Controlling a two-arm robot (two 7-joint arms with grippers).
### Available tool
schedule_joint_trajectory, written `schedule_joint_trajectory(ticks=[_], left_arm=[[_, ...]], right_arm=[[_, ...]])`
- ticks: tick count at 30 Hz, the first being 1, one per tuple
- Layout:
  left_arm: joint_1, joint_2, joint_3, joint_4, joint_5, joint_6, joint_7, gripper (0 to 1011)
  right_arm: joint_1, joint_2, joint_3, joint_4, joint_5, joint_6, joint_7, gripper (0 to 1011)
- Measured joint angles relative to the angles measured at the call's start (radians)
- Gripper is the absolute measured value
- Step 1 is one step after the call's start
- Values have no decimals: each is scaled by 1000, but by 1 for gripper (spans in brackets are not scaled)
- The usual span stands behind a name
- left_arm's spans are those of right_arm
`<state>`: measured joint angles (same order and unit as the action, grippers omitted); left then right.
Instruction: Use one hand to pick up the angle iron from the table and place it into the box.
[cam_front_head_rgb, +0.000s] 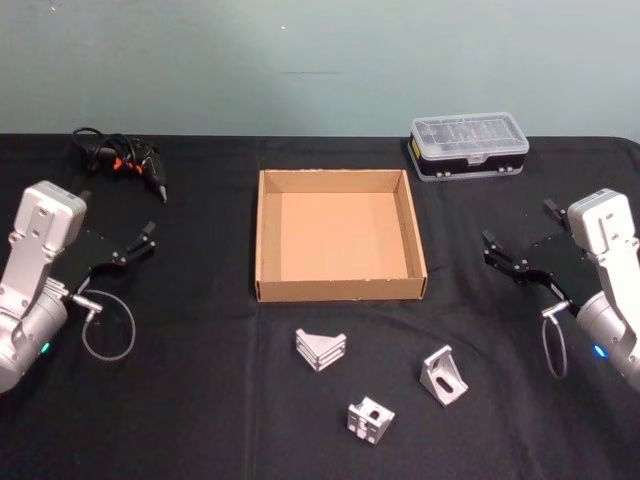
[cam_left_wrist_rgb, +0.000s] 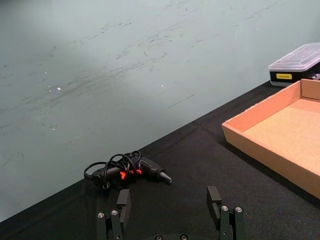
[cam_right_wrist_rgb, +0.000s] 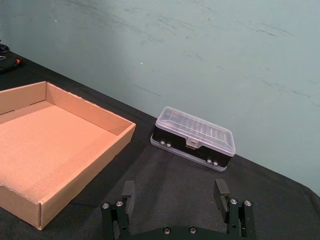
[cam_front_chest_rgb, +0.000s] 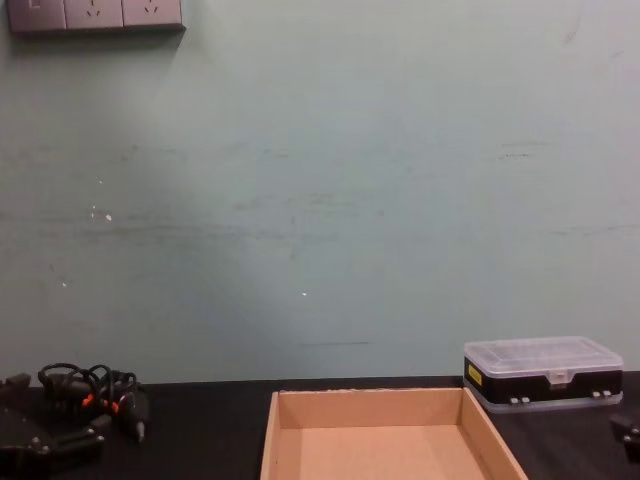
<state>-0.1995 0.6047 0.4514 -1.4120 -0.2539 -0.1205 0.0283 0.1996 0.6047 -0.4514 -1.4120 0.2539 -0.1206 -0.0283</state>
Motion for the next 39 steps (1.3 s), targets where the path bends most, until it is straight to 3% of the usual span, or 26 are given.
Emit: schedule_joint_trajectory(ticks=[39], left_arm=[[0, 0, 0, 0, 0, 0, 0, 1000]], right_arm=[[0, 0, 0, 0, 0, 0, 0, 1003]])
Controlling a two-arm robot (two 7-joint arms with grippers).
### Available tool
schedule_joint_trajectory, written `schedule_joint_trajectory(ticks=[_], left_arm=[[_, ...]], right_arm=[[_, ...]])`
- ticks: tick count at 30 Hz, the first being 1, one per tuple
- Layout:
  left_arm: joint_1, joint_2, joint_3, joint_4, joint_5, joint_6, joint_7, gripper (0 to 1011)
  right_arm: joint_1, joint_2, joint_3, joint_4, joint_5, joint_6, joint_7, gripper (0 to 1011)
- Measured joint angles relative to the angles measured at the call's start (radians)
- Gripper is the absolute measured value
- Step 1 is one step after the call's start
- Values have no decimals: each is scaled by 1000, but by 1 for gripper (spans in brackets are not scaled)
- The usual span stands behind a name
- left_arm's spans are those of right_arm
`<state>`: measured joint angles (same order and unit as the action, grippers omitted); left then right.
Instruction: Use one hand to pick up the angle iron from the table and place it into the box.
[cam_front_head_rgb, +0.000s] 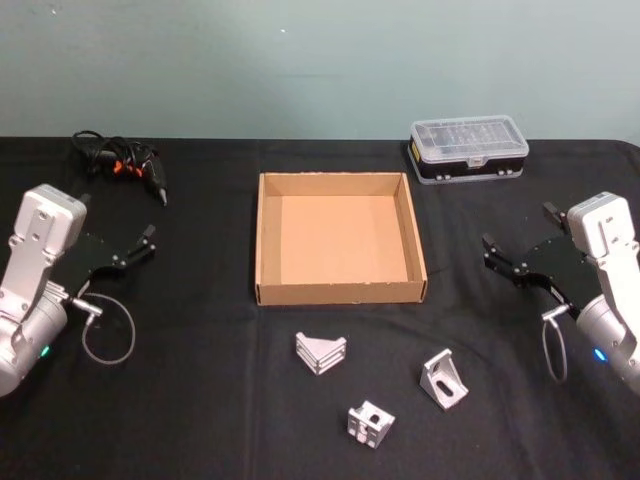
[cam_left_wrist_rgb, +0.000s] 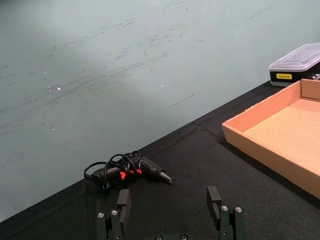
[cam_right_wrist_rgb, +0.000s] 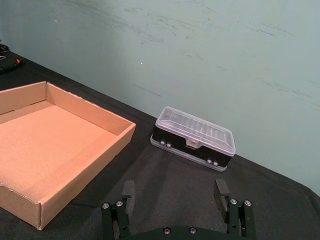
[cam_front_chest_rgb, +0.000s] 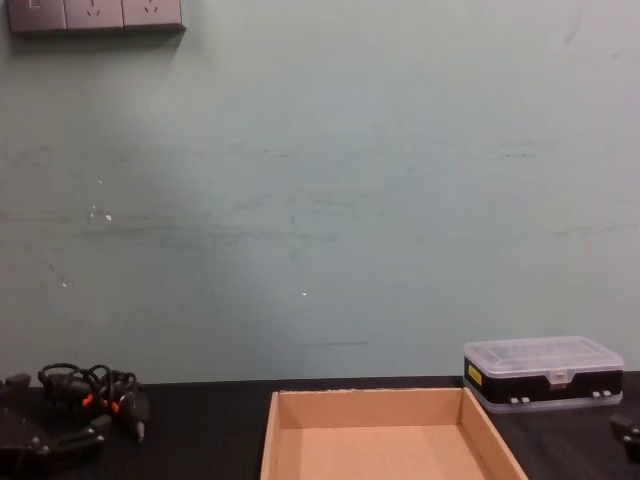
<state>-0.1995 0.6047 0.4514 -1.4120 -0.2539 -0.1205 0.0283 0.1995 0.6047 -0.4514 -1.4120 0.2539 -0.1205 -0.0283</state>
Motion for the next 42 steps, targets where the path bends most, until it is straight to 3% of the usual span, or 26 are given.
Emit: schedule_joint_trajectory(ticks=[28, 37, 42], left_arm=[[0, 0, 0, 0, 0, 0, 0, 1000], [0, 0, 0, 0, 0, 0, 0, 1000], [0, 0, 0, 0, 0, 0, 0, 1000]], right_arm=[[0, -1, 1, 0, 0, 0, 0, 1003], [-28, -9, 36, -28, 14, 0, 22, 1003], [-72, 4, 77, -95, 55, 17, 41, 1003]])
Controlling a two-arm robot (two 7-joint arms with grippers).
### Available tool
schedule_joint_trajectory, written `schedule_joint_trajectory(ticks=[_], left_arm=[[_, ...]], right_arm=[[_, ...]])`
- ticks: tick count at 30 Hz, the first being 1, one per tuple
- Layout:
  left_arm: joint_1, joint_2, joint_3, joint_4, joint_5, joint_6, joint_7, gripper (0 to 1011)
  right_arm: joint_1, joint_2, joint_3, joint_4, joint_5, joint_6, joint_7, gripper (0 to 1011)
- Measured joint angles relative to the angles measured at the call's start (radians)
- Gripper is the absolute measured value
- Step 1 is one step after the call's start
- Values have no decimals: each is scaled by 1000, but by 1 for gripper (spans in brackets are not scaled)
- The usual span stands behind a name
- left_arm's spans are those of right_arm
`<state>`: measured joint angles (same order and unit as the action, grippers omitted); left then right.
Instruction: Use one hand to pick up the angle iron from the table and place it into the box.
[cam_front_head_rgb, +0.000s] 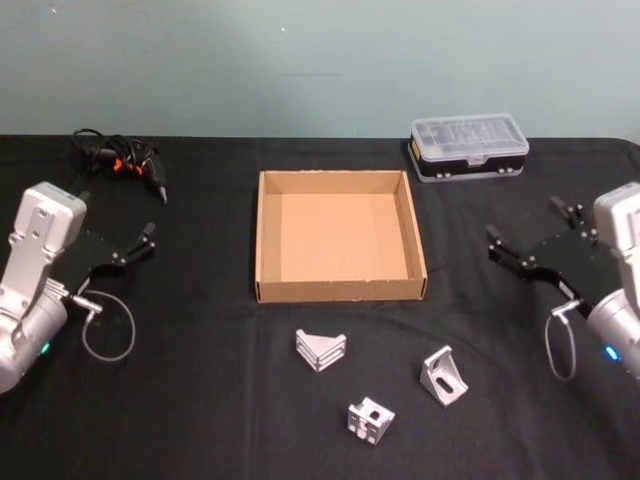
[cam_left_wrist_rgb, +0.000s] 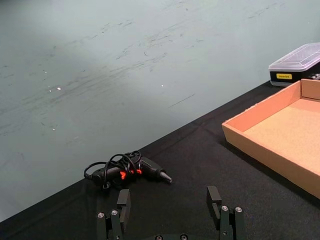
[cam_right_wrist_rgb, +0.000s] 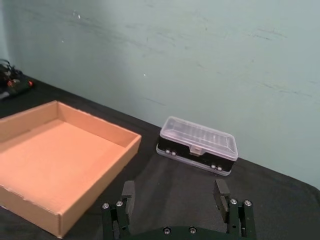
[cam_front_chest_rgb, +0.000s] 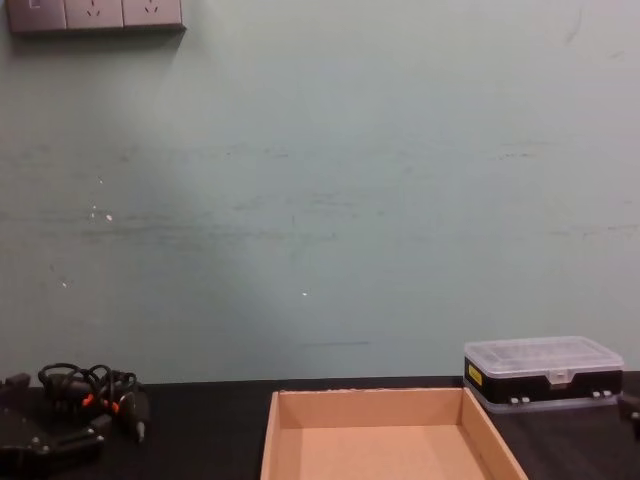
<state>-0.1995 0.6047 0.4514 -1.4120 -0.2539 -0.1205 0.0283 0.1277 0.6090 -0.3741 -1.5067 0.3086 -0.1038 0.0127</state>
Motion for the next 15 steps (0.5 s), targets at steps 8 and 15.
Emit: schedule_joint_trajectory(ticks=[8, 15], left_arm=[[0, 0, 0, 0, 0, 0, 0, 1000], [0, 0, 0, 0, 0, 0, 0, 1000]], right_arm=[[-85, 47, 72, -148, 79, 74, 40, 1003], [-164, 104, 138, -279, 192, 195, 116, 1003]])
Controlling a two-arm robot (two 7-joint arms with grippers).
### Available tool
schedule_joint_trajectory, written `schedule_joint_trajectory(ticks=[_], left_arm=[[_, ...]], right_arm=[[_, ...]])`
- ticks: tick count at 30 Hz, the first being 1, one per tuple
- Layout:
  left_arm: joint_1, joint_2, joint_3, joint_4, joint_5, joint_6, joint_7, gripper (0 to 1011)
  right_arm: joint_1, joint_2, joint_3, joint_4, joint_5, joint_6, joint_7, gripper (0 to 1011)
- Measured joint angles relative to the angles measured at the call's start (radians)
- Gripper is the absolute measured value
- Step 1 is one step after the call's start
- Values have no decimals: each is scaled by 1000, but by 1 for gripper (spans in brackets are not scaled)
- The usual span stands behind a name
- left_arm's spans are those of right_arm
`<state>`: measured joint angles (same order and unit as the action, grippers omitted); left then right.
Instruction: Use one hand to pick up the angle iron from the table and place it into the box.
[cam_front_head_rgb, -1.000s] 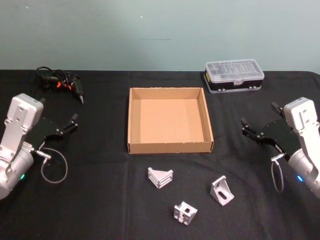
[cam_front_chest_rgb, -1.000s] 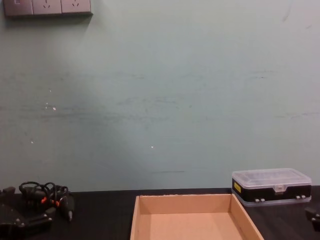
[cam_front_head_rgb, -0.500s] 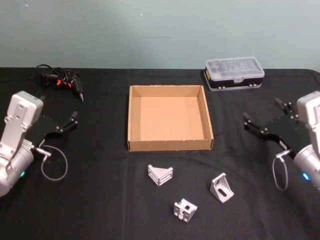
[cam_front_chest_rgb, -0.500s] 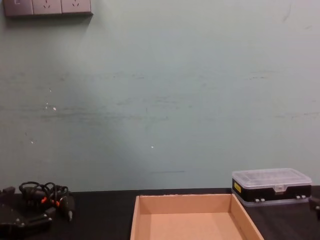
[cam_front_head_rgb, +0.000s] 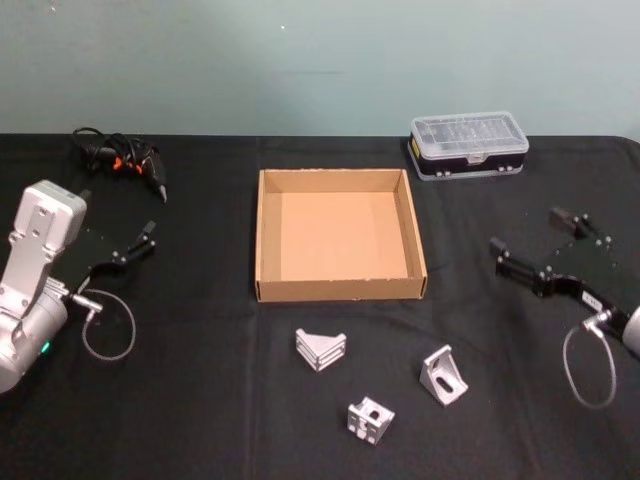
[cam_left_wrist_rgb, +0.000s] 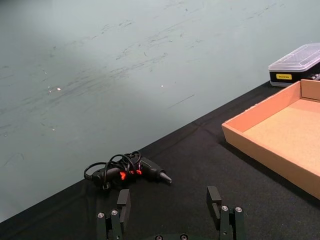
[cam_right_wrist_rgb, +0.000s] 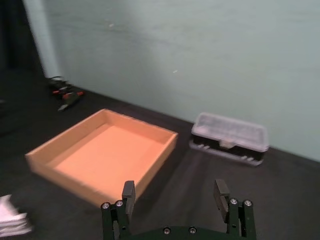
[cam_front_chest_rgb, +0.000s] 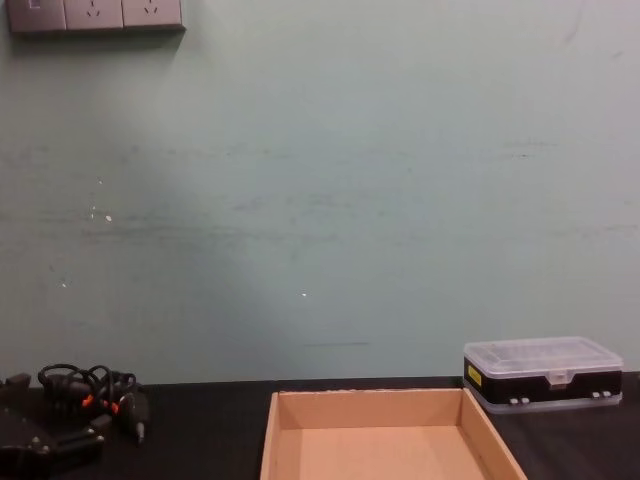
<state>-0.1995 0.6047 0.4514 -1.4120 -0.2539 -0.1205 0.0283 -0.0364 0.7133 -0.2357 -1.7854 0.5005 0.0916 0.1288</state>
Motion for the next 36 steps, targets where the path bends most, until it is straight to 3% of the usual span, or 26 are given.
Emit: schedule_joint_trajectory(ticks=[6, 17, 27, 36], left_arm=[[0, 0, 0, 0, 0, 0, 0, 1000], [0, 0, 0, 0, 0, 0, 0, 1000], [0, 0, 0, 0, 0, 0, 0, 1000], [0, 0, 0, 0, 0, 0, 0, 1000]], right_arm=[[-59, 51, 44, -93, 93, 117, 86, 1003], [-110, 84, 63, -159, 146, 227, 158, 1003], [-116, 104, 27, -170, 145, 294, 171, 1003], [-95, 76, -32, -123, 121, 322, 167, 1003]])
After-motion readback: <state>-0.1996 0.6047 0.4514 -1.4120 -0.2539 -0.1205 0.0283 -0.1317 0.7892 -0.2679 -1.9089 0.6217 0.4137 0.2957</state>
